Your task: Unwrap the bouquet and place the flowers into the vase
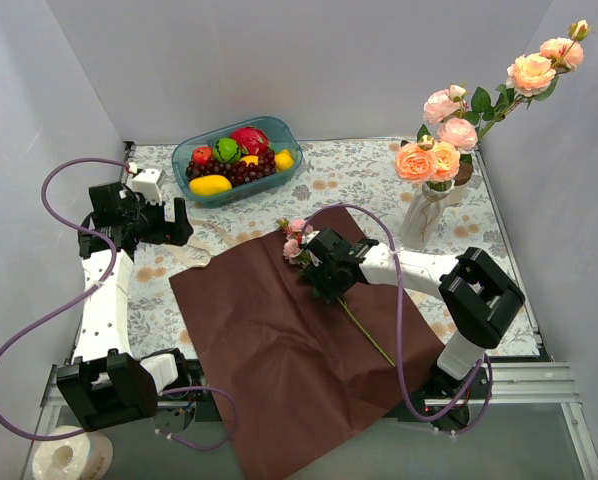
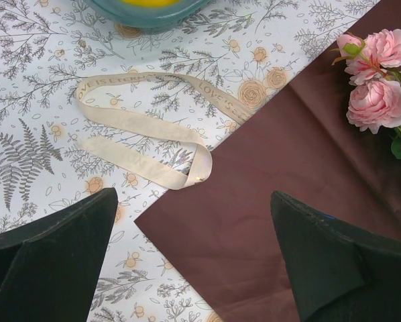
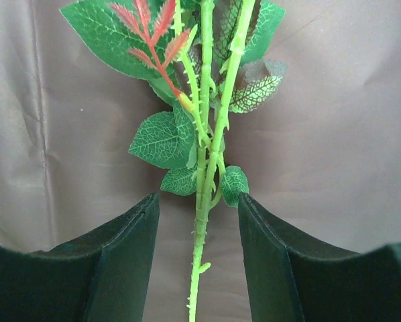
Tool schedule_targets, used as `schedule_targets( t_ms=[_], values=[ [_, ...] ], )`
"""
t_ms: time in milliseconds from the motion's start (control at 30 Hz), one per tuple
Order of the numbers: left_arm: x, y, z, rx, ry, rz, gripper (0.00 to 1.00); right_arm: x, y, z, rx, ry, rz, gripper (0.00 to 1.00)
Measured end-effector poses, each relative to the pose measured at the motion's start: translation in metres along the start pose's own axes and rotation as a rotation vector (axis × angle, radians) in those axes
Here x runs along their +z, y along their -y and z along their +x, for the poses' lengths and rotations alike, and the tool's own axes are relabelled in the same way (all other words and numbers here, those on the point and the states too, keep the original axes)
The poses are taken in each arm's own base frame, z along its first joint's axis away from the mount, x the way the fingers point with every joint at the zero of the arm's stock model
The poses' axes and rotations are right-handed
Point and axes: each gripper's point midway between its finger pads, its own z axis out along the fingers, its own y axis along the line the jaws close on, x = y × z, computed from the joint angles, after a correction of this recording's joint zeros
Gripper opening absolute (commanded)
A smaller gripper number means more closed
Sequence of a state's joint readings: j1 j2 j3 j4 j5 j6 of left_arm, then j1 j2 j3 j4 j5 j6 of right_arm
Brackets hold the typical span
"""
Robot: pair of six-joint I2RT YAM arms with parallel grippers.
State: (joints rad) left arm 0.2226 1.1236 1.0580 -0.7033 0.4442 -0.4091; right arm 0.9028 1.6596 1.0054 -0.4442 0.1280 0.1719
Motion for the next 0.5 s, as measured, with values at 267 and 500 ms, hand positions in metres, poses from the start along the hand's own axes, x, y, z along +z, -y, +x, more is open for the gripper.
schedule_targets(
  t_ms=[267, 500],
  values=[
    [-0.003, -0.003, -0.001, 0.011, 0.008, -0.008, 0.98, 0.003, 0.001, 0.005, -0.01, -0.024, -0.003, 0.43],
    [-0.007, -0.006, -0.002, 0.027, 0.016, -0.017, 0.98, 0.01, 0.004, -0.001, 0.003, -0.032, -0.025, 0.27]
  ],
)
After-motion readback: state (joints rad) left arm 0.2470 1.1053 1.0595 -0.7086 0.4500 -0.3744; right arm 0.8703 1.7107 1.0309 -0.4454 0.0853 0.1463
